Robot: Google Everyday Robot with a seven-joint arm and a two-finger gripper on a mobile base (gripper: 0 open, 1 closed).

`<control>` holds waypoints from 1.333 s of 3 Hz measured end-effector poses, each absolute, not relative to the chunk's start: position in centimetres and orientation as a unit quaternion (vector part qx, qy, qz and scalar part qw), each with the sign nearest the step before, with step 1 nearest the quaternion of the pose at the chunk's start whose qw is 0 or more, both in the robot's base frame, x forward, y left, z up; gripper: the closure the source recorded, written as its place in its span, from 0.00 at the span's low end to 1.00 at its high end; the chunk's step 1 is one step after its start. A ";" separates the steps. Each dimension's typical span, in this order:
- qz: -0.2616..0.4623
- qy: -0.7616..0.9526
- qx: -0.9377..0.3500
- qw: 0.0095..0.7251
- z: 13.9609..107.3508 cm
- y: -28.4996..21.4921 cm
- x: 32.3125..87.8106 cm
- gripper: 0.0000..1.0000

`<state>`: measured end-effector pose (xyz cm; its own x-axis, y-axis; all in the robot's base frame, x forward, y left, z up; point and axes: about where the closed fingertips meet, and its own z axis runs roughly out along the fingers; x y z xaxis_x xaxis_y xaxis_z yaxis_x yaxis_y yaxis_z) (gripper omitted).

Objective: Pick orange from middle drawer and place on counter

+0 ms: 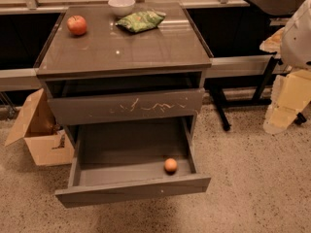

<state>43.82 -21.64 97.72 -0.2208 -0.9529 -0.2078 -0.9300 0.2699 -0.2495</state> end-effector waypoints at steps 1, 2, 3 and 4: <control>-0.036 0.780 -0.603 0.161 97.7 -21.6 43.8 0.00; -0.010 0.769 -0.615 0.176 95.6 -20.0 45.0 0.00; 0.034 0.755 -0.625 0.198 92.1 -18.1 46.6 0.00; 0.092 0.739 -0.626 0.229 88.0 -15.5 48.4 0.00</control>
Offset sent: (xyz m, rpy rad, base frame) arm 0.0312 0.0404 -0.0600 0.1438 0.0315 0.1128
